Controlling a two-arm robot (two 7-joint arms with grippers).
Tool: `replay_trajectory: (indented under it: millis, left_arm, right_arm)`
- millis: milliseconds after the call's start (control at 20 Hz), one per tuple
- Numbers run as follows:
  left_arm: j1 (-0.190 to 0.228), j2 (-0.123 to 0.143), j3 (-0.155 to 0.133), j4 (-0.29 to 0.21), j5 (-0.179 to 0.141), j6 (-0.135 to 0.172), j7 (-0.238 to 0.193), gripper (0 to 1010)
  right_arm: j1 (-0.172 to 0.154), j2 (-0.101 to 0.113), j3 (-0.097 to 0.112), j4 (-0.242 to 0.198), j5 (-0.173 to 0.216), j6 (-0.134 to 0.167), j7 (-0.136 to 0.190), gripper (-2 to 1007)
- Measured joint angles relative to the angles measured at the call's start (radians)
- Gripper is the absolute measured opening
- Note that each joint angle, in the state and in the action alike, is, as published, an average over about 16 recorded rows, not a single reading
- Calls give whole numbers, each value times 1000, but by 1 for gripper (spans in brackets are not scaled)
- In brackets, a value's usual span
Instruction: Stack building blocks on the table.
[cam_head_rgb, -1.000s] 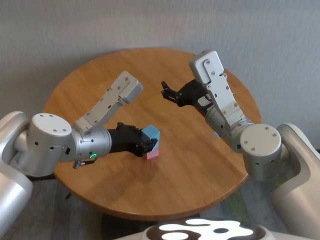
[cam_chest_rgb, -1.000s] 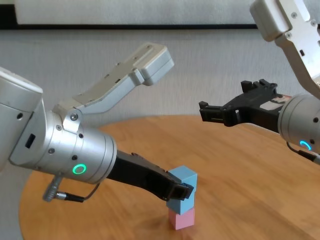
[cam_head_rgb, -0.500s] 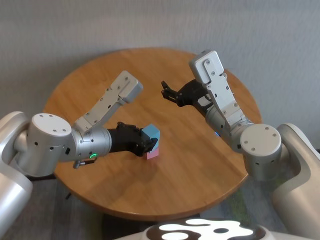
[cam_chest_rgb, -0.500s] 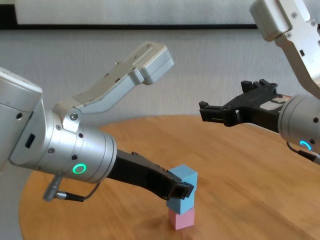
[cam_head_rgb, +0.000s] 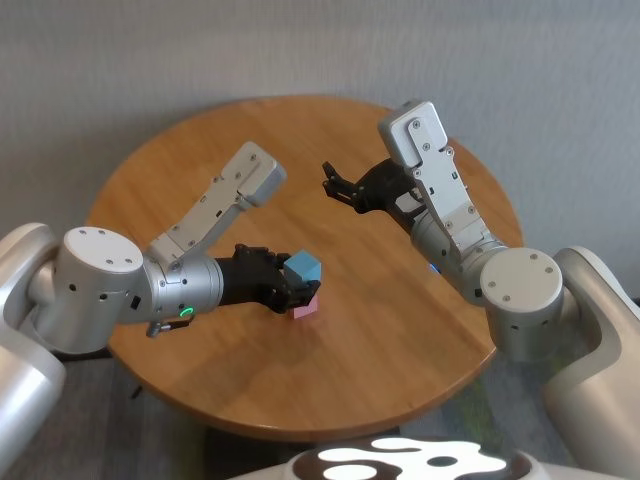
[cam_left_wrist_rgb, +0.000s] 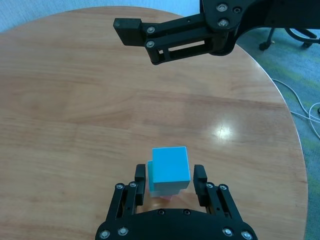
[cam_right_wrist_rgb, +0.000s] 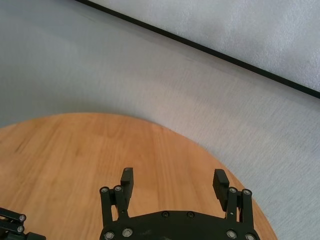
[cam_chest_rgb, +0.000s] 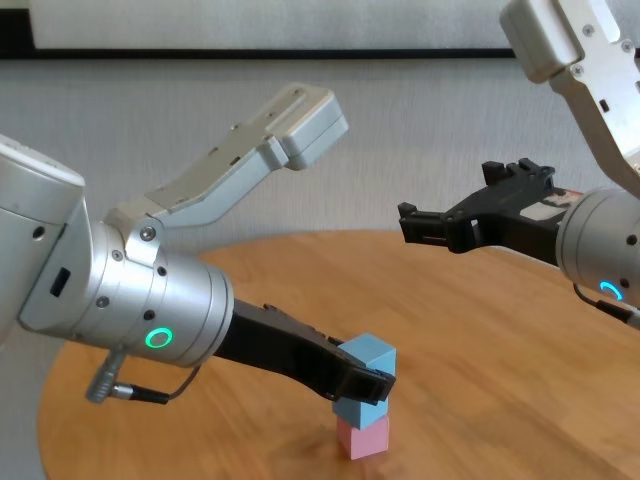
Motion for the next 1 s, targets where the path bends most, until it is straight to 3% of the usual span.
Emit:
replay_trajectory:
  millis: [250,500,800,1000]
  left_arm:
    - [9,7,-8,-17,-12,-15,1,751]
    - [25,18,-21,-44,-34,-53,4,887]
    - [56,29,-43,-78,-50,-127,38,979]
    - [87,24,-70,-97,-50,-199,88,1001]
  right_arm:
    - [0,0,0,0,0,0,0,1005]
    - [0,0,0,0,0,0,0,1005]
    - [0,0,0,0,0,0,0,1005]
    - [0,0,0,0,0,0,0,1005]
